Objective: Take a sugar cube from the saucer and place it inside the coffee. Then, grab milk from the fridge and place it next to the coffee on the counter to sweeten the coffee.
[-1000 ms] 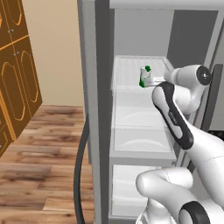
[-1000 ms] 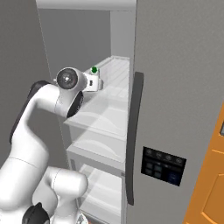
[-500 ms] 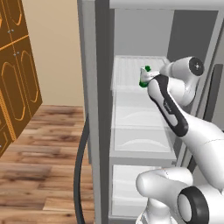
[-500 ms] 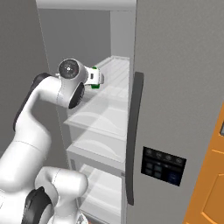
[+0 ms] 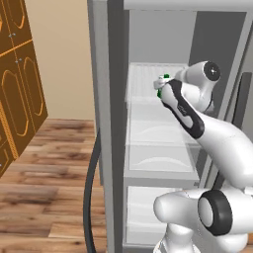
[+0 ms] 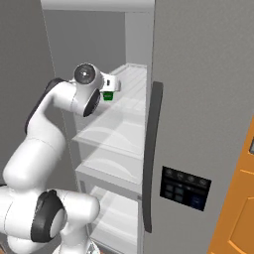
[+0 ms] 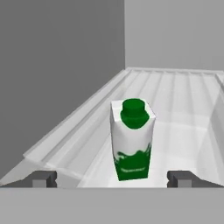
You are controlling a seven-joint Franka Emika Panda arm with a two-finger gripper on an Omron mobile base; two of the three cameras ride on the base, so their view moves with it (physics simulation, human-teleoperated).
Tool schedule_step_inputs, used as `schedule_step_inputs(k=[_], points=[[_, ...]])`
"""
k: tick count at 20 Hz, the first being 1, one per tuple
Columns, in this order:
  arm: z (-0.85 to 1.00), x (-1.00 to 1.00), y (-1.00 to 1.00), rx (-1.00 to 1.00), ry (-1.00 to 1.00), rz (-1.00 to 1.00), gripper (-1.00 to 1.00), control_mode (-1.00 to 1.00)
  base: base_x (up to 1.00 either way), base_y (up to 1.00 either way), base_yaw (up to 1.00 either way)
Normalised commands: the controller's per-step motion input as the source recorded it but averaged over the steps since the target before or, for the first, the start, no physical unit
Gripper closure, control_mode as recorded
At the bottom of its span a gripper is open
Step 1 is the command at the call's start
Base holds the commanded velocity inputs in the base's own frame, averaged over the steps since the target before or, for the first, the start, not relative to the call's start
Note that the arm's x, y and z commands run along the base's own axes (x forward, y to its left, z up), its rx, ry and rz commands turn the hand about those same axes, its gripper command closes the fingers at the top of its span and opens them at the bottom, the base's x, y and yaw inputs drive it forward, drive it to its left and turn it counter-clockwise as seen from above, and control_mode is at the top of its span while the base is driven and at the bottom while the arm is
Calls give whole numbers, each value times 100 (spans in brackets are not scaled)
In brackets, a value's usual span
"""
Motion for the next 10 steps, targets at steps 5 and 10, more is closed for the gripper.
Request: schedule_step_inputs(k=[5,10], points=[[-18,42,0,0,1,0,-100,-100,0,0,0],[-12,41,0,0,0,0,-100,-100,0,0,0]])
